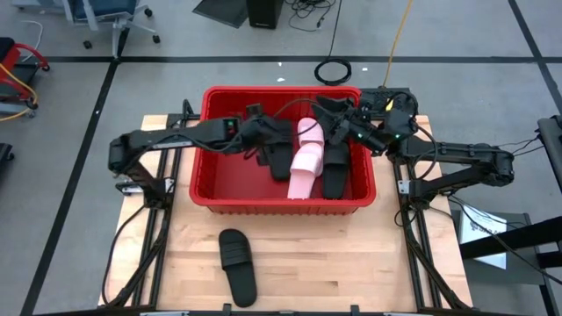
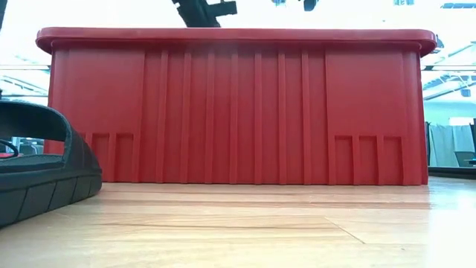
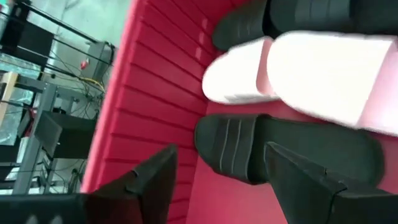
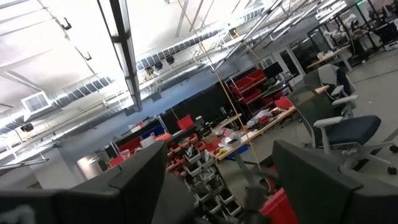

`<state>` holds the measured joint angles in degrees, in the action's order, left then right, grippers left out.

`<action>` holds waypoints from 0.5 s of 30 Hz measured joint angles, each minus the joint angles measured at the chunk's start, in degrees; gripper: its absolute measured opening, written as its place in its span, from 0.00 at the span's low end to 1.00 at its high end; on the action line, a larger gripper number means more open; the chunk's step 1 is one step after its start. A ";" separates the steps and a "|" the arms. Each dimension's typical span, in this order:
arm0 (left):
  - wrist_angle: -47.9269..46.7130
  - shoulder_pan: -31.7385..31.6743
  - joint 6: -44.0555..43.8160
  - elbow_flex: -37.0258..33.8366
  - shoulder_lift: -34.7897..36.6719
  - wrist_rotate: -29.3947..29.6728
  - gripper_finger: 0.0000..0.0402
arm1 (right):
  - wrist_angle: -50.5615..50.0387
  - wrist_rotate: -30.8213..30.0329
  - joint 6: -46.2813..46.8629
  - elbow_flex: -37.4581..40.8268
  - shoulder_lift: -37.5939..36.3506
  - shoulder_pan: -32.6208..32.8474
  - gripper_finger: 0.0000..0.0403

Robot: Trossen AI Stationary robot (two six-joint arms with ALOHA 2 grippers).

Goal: Pick and place slides into bin
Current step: Put the black slide into the red container

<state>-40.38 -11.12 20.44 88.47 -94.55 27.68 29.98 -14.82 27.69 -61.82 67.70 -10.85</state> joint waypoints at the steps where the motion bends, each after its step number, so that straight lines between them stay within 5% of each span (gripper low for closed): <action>1: -0.40 0.31 -0.56 0.00 1.14 0.01 0.61 | 0.20 -0.15 -0.17 0.00 0.00 -0.04 0.70; 15: -15.28 12.93 -13.81 0.00 17.30 0.82 0.61 | 0.67 -0.34 -1.41 0.00 0.00 -2.77 0.70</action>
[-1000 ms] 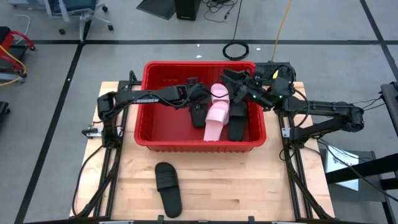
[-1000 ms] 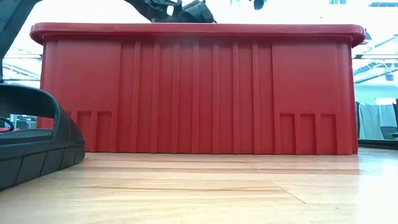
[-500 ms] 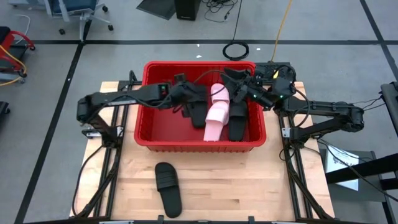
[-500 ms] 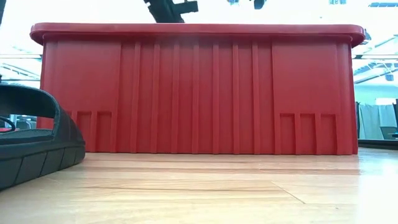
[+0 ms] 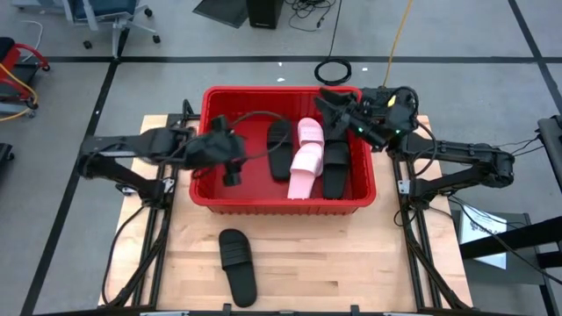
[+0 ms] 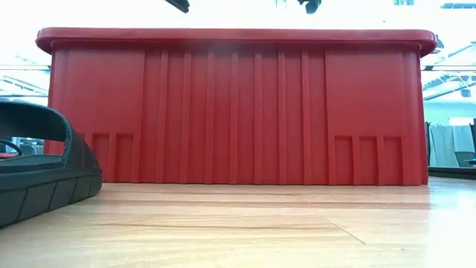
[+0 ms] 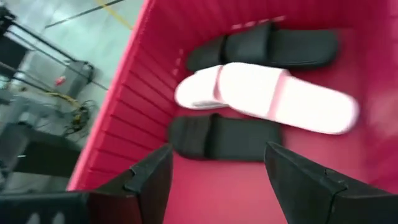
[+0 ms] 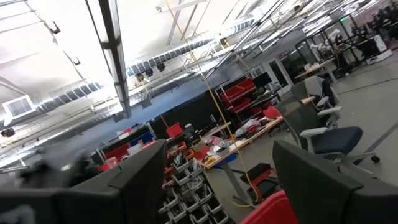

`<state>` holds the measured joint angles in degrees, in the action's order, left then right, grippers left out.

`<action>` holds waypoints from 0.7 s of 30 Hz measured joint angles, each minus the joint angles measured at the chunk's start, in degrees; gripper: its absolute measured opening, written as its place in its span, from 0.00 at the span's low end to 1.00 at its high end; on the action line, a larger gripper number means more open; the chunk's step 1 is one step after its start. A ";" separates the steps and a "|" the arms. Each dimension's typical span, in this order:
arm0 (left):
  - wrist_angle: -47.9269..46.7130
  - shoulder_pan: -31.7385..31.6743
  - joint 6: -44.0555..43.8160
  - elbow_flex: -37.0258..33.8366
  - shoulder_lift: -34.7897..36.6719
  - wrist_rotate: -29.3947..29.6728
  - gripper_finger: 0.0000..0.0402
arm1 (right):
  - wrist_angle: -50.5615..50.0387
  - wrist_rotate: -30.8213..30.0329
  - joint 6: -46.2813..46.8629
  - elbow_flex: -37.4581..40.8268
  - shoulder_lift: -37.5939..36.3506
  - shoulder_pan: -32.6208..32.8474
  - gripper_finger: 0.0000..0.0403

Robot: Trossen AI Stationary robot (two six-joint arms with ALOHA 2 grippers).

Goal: Pick and place slides into bin
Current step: Put the black slide into the red container

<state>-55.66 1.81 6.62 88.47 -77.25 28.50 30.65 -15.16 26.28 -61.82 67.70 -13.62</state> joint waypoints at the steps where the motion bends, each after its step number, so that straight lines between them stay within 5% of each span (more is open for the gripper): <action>1: -0.81 1.40 -1.63 0.00 0.79 0.01 0.61 | 0.00 0.00 0.01 0.00 0.00 -0.22 0.70; 11: -9.73 18.91 -14.43 0.02 4.34 3.64 0.61 | -0.11 0.17 0.02 0.00 -0.02 -1.96 0.70; 21: -12.86 33.55 -26.78 0.02 0.27 4.08 0.61 | -1.19 0.40 0.87 0.00 -0.02 -2.22 0.70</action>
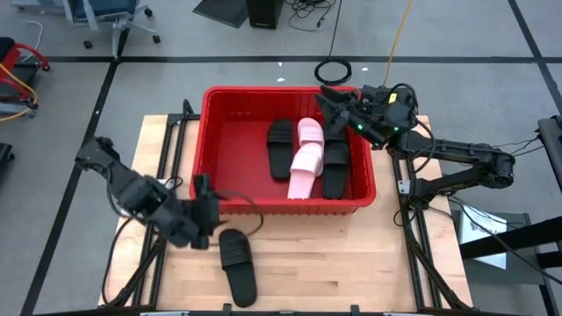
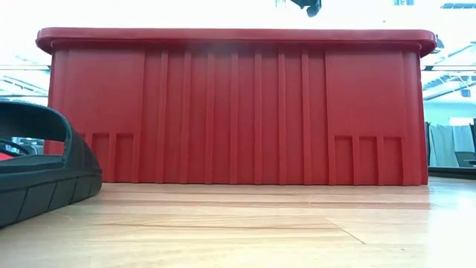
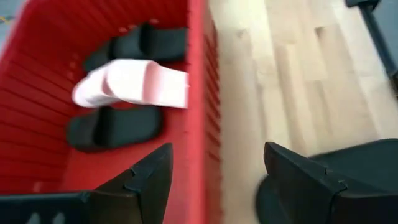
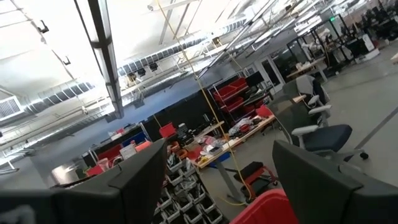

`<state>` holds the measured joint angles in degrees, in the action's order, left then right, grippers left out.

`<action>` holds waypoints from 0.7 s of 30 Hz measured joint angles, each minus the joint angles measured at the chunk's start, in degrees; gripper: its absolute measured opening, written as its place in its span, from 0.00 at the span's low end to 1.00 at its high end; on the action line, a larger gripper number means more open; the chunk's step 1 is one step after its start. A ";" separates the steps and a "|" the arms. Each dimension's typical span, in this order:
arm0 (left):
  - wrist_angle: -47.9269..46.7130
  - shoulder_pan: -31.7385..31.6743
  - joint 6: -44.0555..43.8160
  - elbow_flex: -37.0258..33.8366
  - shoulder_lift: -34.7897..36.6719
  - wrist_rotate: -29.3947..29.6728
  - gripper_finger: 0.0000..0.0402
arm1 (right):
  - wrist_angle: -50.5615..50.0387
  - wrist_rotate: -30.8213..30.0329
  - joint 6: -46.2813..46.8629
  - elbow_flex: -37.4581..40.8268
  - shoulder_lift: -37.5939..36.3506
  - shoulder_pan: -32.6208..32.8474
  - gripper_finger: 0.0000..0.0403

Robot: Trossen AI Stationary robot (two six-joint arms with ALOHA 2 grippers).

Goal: Pick and place slides into bin
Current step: Put the black slide into the red container

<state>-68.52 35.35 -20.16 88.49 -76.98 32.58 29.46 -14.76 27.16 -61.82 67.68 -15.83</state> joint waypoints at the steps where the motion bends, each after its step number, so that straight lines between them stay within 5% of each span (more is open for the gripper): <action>1: 0.07 1.05 -1.65 0.00 -0.74 -0.14 0.61 | -0.42 0.02 0.40 0.00 0.00 0.00 0.70; 14: 1.75 11.55 -21.73 0.00 -14.28 -4.54 0.61 | -5.67 0.34 0.66 0.00 -0.02 0.02 0.70; 21: 1.33 14.97 -25.20 0.00 -17.80 -9.15 0.61 | -5.74 4.34 0.66 0.00 -0.02 -0.37 0.70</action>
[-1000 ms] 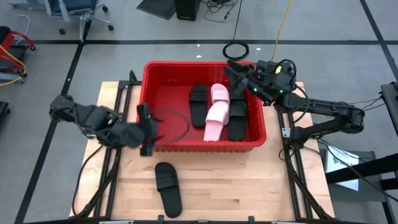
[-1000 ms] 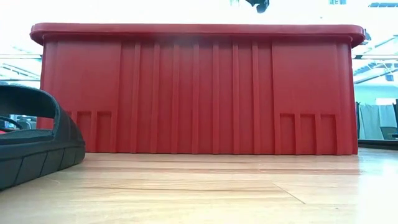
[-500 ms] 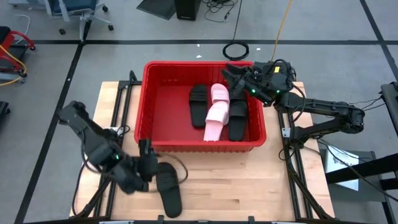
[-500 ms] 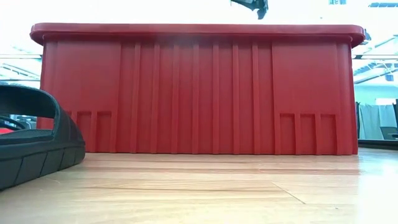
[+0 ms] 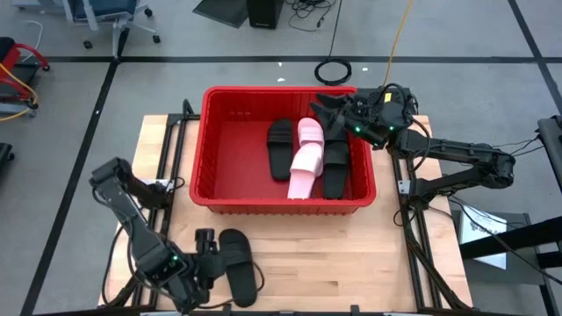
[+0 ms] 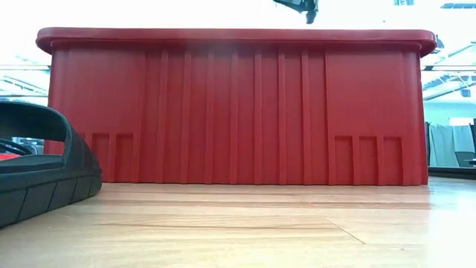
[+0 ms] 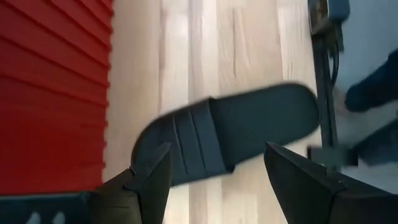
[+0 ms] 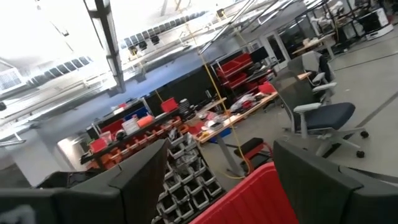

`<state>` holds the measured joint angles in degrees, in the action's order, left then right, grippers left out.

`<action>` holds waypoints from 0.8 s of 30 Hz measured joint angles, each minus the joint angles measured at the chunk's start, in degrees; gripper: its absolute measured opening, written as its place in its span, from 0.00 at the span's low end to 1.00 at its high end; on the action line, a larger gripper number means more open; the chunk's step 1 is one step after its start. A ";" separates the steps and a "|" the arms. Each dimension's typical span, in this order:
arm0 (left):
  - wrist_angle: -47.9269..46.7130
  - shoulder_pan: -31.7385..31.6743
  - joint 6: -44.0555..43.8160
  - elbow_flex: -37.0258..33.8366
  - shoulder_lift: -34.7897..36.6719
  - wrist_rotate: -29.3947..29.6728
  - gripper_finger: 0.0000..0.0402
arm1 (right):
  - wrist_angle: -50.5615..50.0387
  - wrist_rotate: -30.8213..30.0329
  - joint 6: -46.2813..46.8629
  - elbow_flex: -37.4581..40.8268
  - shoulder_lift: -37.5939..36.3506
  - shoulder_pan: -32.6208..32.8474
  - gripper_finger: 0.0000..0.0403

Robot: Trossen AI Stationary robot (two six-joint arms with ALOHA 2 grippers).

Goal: Pick and place slides into bin
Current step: Put the black slide into the red container

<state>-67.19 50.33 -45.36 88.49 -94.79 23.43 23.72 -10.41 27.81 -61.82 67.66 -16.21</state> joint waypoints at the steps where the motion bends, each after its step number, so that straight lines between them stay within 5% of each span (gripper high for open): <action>1: -0.54 0.72 -0.01 0.00 -0.35 -0.10 0.61 | -0.05 0.19 0.00 0.00 0.00 0.00 0.70; 11: 1.71 1.77 -8.15 0.00 -3.11 0.71 0.61 | 0.26 1.74 4.31 0.00 -0.15 -1.46 0.70; 24: 0.01 1.94 -7.27 -0.02 -14.34 -0.74 0.61 | 0.42 4.96 6.97 0.00 -0.24 -1.44 0.70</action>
<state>-67.17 52.27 -52.63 88.47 -109.12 22.69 24.14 -5.45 34.79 -61.82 67.42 -17.65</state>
